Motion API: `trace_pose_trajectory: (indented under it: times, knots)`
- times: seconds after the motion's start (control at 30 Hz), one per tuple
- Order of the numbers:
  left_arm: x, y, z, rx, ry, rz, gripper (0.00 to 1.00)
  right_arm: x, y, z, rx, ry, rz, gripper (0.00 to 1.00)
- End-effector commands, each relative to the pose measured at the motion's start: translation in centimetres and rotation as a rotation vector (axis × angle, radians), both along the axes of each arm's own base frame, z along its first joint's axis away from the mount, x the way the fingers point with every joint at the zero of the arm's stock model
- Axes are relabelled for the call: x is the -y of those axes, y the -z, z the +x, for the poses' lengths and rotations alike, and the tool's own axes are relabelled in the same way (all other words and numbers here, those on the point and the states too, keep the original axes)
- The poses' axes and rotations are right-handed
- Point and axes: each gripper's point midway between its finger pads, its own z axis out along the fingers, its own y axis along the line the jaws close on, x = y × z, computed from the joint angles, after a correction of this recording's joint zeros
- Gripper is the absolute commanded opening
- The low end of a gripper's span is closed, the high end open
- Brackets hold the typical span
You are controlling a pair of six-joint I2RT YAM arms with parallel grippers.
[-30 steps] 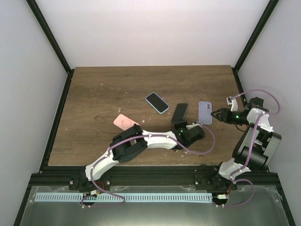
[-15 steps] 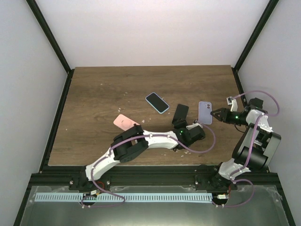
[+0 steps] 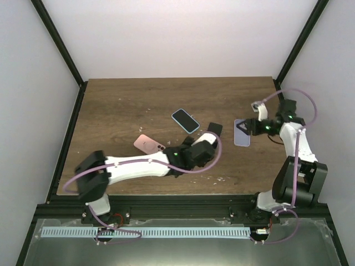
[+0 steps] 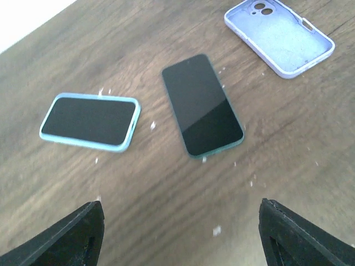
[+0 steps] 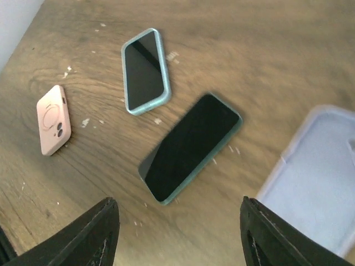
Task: Take the phone out of the phone case
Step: Place the phone at the center of the board, then pick up the phone at the center of the board.
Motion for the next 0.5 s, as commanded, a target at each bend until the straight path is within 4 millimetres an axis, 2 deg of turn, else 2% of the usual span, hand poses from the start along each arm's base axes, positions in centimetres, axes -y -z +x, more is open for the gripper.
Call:
trace_pose_trajectory:
  times: [0.0, 0.1, 0.2, 0.23, 0.37, 0.47]
  knots:
    - [-4.7, 1.2, -3.3, -0.194, -0.086, -0.104, 0.77, -3.6, -3.6, 2.8, 0.141, -0.113, -0.173, 0.61]
    - [-8.4, 2.0, -5.3, -0.262, -0.13, -0.136, 0.78, -6.7, -3.8, 4.4, 0.135, -0.174, -0.23, 0.65]
    - [-11.2, 2.6, -7.4, -0.328, -0.113, -0.211, 0.77, -9.5, -3.3, 5.9, 0.087, -0.201, -0.265, 0.76]
    - [-11.7, 2.6, -8.0, -0.356, -0.101, -0.239, 0.77, -10.6, -3.0, 6.3, 0.074, -0.215, -0.28, 0.85]
    - [-15.0, 2.7, -9.1, -0.401, -0.14, -0.303, 0.78, -15.4, -1.3, 7.4, 0.063, -0.284, -0.358, 0.99]
    - [-17.0, 2.5, -9.7, -0.409, -0.17, -0.363, 0.82, -18.7, -0.2, 8.2, 0.06, -0.35, -0.399, 1.0]
